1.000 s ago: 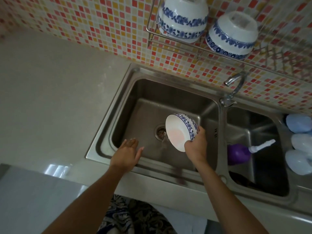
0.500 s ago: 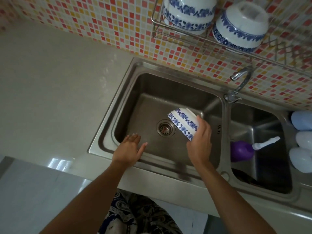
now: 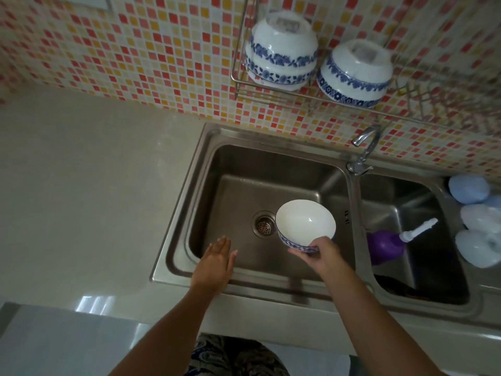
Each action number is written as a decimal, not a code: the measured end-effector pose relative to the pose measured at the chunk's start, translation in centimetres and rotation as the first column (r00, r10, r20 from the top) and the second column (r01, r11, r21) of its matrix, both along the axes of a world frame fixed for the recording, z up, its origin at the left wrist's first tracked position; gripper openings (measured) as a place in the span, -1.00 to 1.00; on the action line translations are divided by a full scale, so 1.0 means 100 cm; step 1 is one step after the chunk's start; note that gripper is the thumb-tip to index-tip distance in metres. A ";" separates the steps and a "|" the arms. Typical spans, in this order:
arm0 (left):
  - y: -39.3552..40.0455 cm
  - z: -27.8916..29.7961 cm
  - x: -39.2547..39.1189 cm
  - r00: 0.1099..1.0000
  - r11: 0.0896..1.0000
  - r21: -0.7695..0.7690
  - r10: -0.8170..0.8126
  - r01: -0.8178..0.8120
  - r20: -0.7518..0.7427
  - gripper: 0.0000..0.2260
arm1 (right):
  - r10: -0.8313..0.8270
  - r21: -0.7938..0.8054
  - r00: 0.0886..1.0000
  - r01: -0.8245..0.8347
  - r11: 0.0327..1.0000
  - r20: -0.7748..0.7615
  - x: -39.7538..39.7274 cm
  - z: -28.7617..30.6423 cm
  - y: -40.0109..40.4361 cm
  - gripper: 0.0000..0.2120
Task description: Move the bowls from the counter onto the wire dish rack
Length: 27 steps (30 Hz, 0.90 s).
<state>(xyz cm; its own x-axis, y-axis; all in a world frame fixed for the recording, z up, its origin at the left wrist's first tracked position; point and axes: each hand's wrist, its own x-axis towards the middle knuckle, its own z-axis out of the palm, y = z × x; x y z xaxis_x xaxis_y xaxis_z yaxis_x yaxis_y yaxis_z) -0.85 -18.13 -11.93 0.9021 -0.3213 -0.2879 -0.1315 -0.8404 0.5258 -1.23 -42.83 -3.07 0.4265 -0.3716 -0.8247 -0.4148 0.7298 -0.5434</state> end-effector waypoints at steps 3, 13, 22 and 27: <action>0.004 0.011 0.010 1.000 0.998 -0.066 -0.001 -0.001 -0.030 -0.44 | -0.034 0.074 0.999 0.031 0.997 0.043 -0.008 0.019 0.004 -0.52; -0.043 0.171 0.136 0.768 0.960 -0.110 -0.133 0.256 0.626 -0.53 | 0.042 0.036 0.922 -0.060 0.998 0.386 0.010 0.135 0.004 -0.62; -0.105 0.247 0.202 0.612 0.926 0.225 -0.370 0.303 0.699 -0.39 | 0.085 -0.019 0.792 -0.092 0.996 0.604 0.052 0.236 -0.040 -0.54; -0.114 0.242 0.208 0.644 0.952 0.198 -0.305 0.235 0.702 -0.30 | 0.080 -0.070 0.741 -0.045 0.997 0.667 0.069 0.259 -0.065 -0.75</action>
